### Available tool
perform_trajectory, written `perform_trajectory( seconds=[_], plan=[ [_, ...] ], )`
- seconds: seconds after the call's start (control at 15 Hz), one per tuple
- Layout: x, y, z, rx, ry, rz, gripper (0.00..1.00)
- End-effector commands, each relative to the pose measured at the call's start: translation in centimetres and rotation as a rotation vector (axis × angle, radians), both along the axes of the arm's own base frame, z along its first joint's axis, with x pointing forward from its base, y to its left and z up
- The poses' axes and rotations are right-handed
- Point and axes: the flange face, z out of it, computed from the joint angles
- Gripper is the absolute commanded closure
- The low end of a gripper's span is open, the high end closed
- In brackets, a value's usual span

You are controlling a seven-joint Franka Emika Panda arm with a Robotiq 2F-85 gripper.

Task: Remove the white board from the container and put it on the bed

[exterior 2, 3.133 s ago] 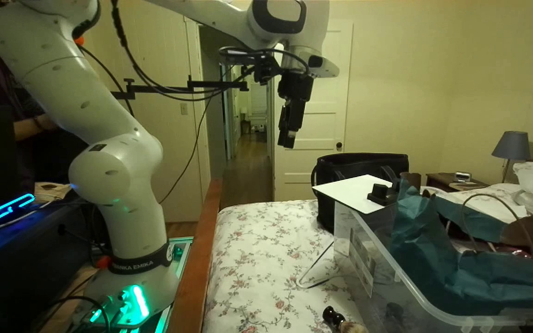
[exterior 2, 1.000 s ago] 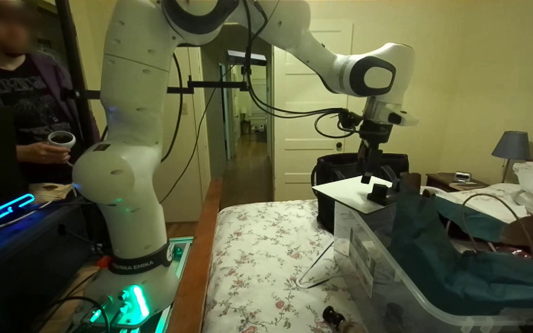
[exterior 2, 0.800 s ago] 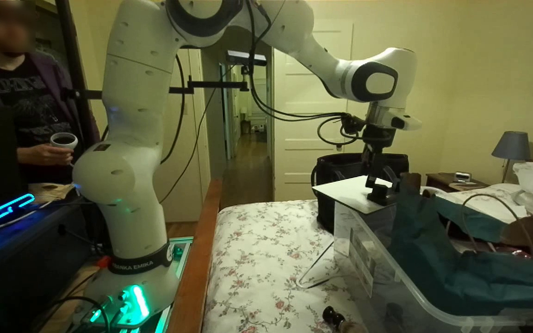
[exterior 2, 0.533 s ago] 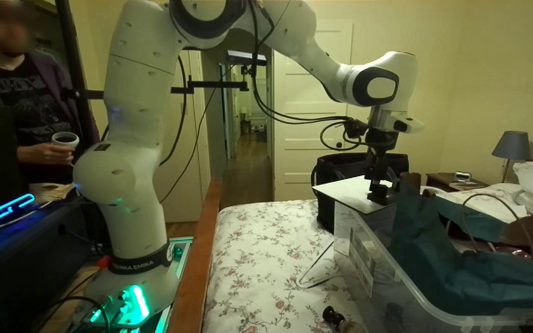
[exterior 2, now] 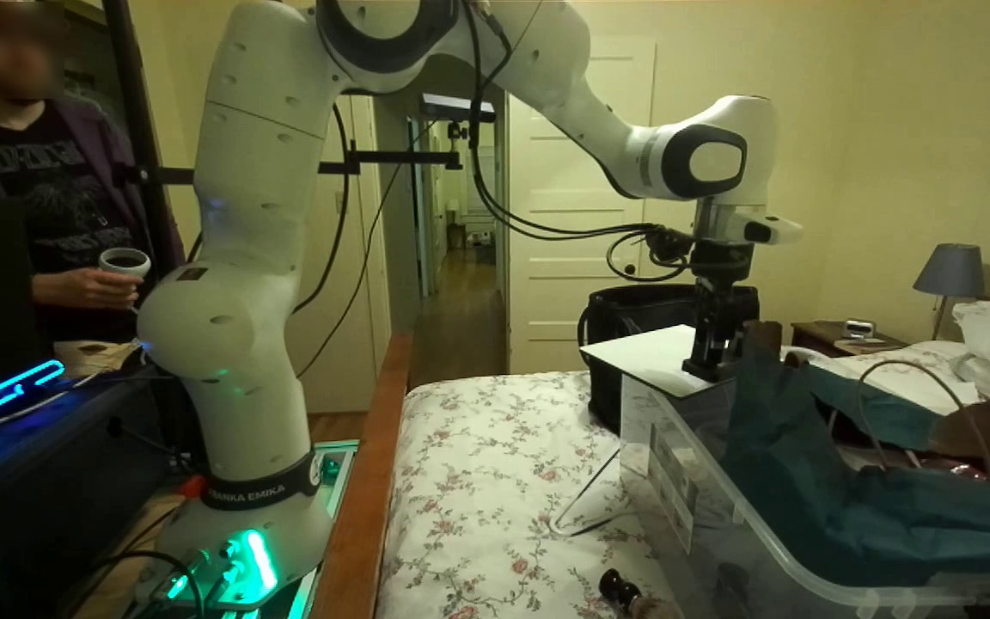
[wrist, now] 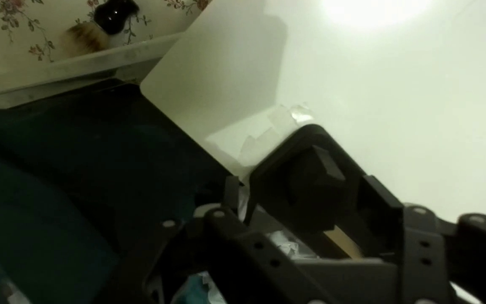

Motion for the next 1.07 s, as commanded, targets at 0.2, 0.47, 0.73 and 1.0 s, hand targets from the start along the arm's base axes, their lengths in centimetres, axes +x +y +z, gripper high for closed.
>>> perform_trajectory(
  seconds=[0.2, 0.47, 0.73, 1.0],
  plan=[
    [1.0, 0.7, -0.5, -0.012, 0.026, 0.006, 0.27],
    [1.2, 0.9, -1.1, -0.02, 0.043, 0.005, 0.43],
    [1.7, 1.1, -1.3, -0.017, 0.031, 0.001, 0.54],
    [1.8, 1.5, -1.3, -0.016, 0.039, 0.006, 0.55]
  ],
)
